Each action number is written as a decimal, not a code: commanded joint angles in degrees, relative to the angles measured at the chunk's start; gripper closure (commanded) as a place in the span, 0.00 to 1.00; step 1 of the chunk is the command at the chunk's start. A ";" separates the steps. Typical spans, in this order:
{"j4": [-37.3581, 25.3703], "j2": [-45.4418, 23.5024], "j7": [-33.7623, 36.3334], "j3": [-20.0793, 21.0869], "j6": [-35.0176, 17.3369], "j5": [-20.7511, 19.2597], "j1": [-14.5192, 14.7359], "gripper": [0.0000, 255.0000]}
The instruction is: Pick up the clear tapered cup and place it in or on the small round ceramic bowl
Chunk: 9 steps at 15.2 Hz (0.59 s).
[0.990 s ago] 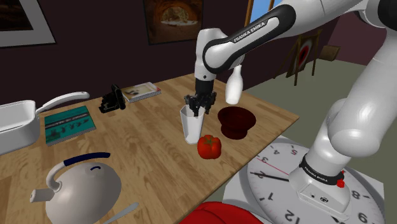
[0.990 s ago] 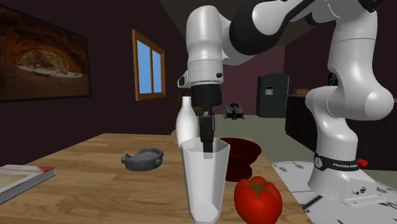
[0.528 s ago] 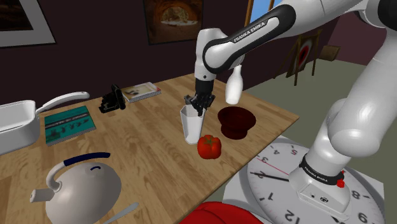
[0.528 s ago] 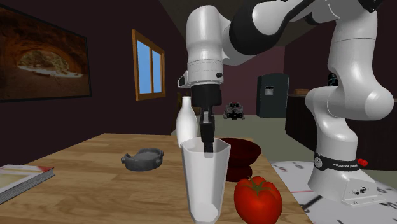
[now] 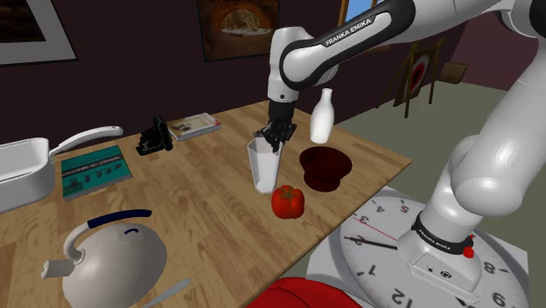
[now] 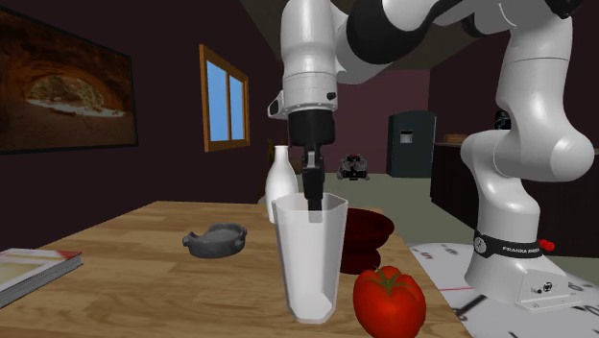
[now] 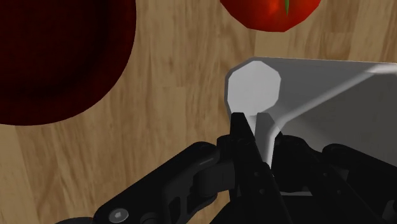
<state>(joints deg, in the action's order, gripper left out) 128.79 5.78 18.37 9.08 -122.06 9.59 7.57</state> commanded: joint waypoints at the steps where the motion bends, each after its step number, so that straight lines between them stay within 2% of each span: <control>1: -0.95 0.69 0.14 -0.07 1.63 -0.06 -0.05 1.00; 9: -5.02 2.82 0.73 -0.30 7.80 -0.26 -0.17 1.00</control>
<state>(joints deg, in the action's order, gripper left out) 124.55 8.50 18.89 8.75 -115.12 9.38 7.37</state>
